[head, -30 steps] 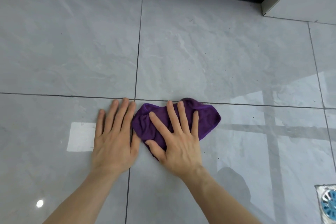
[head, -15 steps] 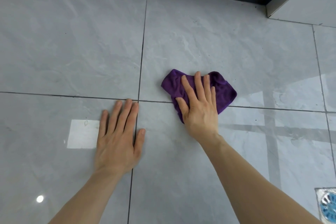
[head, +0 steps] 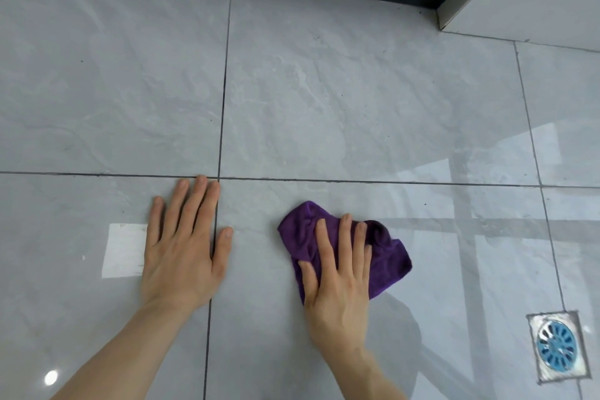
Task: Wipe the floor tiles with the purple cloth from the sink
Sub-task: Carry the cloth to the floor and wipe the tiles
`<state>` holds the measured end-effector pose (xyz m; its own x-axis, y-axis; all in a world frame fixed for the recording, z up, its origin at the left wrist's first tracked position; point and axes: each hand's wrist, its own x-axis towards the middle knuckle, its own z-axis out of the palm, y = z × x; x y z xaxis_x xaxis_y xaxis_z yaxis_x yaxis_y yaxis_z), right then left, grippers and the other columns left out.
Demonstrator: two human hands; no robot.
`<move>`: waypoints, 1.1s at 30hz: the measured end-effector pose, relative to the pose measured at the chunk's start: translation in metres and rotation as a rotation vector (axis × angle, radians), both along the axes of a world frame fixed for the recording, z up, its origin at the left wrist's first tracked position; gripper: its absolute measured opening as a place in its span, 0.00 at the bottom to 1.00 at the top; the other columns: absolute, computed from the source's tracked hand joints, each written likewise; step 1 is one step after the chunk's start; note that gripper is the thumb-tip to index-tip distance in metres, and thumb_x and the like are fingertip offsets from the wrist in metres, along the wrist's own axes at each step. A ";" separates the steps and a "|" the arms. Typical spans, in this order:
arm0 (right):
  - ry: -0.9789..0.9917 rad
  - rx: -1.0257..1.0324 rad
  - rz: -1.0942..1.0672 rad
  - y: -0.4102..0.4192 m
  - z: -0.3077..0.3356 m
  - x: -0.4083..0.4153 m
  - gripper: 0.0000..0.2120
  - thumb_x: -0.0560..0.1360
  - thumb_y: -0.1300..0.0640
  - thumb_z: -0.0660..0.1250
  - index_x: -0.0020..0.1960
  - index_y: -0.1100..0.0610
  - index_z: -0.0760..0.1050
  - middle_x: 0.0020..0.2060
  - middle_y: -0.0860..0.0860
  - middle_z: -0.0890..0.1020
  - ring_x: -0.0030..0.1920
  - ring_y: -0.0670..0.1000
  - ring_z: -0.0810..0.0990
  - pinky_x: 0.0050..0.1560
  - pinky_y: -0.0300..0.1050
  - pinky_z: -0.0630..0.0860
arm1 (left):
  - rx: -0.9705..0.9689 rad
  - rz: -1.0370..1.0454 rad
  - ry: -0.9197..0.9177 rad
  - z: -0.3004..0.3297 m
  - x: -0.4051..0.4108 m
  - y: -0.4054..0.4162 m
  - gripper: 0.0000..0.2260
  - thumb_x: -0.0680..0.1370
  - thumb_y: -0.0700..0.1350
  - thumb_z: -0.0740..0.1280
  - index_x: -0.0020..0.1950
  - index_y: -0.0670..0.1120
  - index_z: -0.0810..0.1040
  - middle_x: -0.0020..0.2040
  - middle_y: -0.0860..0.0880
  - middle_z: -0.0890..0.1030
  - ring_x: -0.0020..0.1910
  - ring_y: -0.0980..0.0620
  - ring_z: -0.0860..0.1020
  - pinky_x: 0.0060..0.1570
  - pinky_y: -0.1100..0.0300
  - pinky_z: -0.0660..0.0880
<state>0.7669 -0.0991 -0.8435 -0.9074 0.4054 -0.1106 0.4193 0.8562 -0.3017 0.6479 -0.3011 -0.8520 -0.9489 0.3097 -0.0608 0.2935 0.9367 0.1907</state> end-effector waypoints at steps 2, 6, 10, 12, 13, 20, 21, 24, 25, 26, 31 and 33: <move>-0.001 -0.021 0.056 -0.005 0.002 0.003 0.28 0.85 0.39 0.51 0.82 0.47 0.58 0.84 0.53 0.53 0.83 0.58 0.47 0.80 0.62 0.54 | -0.003 0.003 0.003 0.001 0.000 0.000 0.31 0.82 0.55 0.54 0.84 0.47 0.56 0.85 0.48 0.59 0.85 0.47 0.54 0.83 0.42 0.49; 0.071 -0.079 0.107 0.006 0.011 0.010 0.36 0.81 0.33 0.58 0.83 0.46 0.52 0.84 0.51 0.52 0.83 0.55 0.49 0.79 0.57 0.55 | 0.007 0.005 0.005 0.003 0.000 0.001 0.31 0.82 0.55 0.53 0.84 0.46 0.57 0.84 0.47 0.59 0.84 0.47 0.55 0.82 0.42 0.49; 0.040 -0.013 0.023 0.023 0.020 0.012 0.40 0.75 0.27 0.61 0.81 0.44 0.59 0.82 0.55 0.57 0.83 0.57 0.52 0.79 0.59 0.57 | 0.009 0.010 0.007 0.003 0.000 0.002 0.31 0.82 0.55 0.53 0.84 0.47 0.58 0.84 0.48 0.60 0.84 0.47 0.54 0.82 0.42 0.48; 0.020 -0.011 0.041 0.018 0.020 0.016 0.34 0.78 0.31 0.62 0.78 0.47 0.66 0.81 0.57 0.62 0.81 0.61 0.58 0.77 0.62 0.63 | 0.009 0.007 0.005 0.004 0.000 0.001 0.31 0.82 0.55 0.53 0.84 0.47 0.58 0.84 0.48 0.59 0.85 0.47 0.54 0.82 0.42 0.49; 0.039 -0.017 0.053 0.013 0.020 0.018 0.31 0.79 0.35 0.64 0.77 0.48 0.69 0.79 0.56 0.67 0.79 0.62 0.62 0.75 0.62 0.67 | 0.010 0.009 0.007 0.004 0.000 0.002 0.31 0.81 0.55 0.53 0.84 0.47 0.57 0.85 0.48 0.59 0.85 0.47 0.54 0.82 0.42 0.49; 0.085 -0.262 0.121 -0.005 0.052 0.002 0.24 0.67 0.64 0.72 0.62 0.49 0.80 0.57 0.46 0.81 0.51 0.52 0.79 0.46 0.46 0.80 | 0.013 0.018 -0.001 0.005 0.000 0.001 0.31 0.82 0.55 0.53 0.84 0.47 0.57 0.85 0.48 0.59 0.85 0.48 0.53 0.82 0.42 0.49; 0.041 -0.387 0.087 0.000 0.062 -0.005 0.23 0.67 0.63 0.69 0.60 0.47 0.80 0.56 0.44 0.80 0.49 0.49 0.80 0.48 0.45 0.80 | 0.017 0.017 -0.002 0.005 0.000 0.001 0.31 0.82 0.56 0.53 0.84 0.47 0.57 0.85 0.48 0.58 0.85 0.48 0.53 0.82 0.42 0.49; -0.146 -0.684 0.024 0.023 0.088 -0.026 0.18 0.70 0.57 0.64 0.55 0.42 0.81 0.54 0.38 0.74 0.44 0.43 0.81 0.49 0.44 0.80 | 0.009 0.015 -0.001 0.004 0.001 0.001 0.30 0.82 0.55 0.53 0.84 0.47 0.57 0.85 0.48 0.58 0.85 0.48 0.53 0.82 0.42 0.49; -0.216 -0.719 0.033 0.032 0.093 -0.032 0.17 0.70 0.55 0.63 0.54 0.41 0.81 0.53 0.37 0.74 0.45 0.42 0.81 0.48 0.42 0.81 | 0.009 0.017 0.003 0.004 0.001 0.002 0.30 0.82 0.55 0.54 0.84 0.47 0.57 0.85 0.48 0.58 0.85 0.48 0.53 0.82 0.42 0.49; -0.286 -0.739 0.047 0.040 0.097 -0.037 0.17 0.69 0.52 0.63 0.55 0.40 0.81 0.52 0.38 0.75 0.47 0.42 0.81 0.49 0.41 0.80 | 0.006 0.022 -0.001 0.004 0.001 0.001 0.30 0.82 0.55 0.54 0.84 0.47 0.57 0.85 0.48 0.58 0.85 0.49 0.52 0.82 0.42 0.49; -0.170 -0.449 0.043 0.056 0.092 -0.043 0.19 0.72 0.46 0.71 0.63 0.43 0.78 0.54 0.38 0.80 0.49 0.42 0.80 0.53 0.46 0.80 | -0.005 0.009 -0.001 0.003 0.001 -0.003 0.31 0.82 0.56 0.53 0.84 0.48 0.56 0.85 0.49 0.58 0.85 0.49 0.52 0.83 0.42 0.49; 0.089 -0.244 -0.068 0.052 0.084 -0.039 0.15 0.73 0.45 0.73 0.58 0.47 0.80 0.56 0.42 0.80 0.57 0.46 0.77 0.59 0.50 0.77 | 0.006 0.007 0.009 0.003 0.001 0.000 0.30 0.82 0.56 0.53 0.84 0.48 0.56 0.85 0.48 0.58 0.85 0.49 0.52 0.83 0.43 0.48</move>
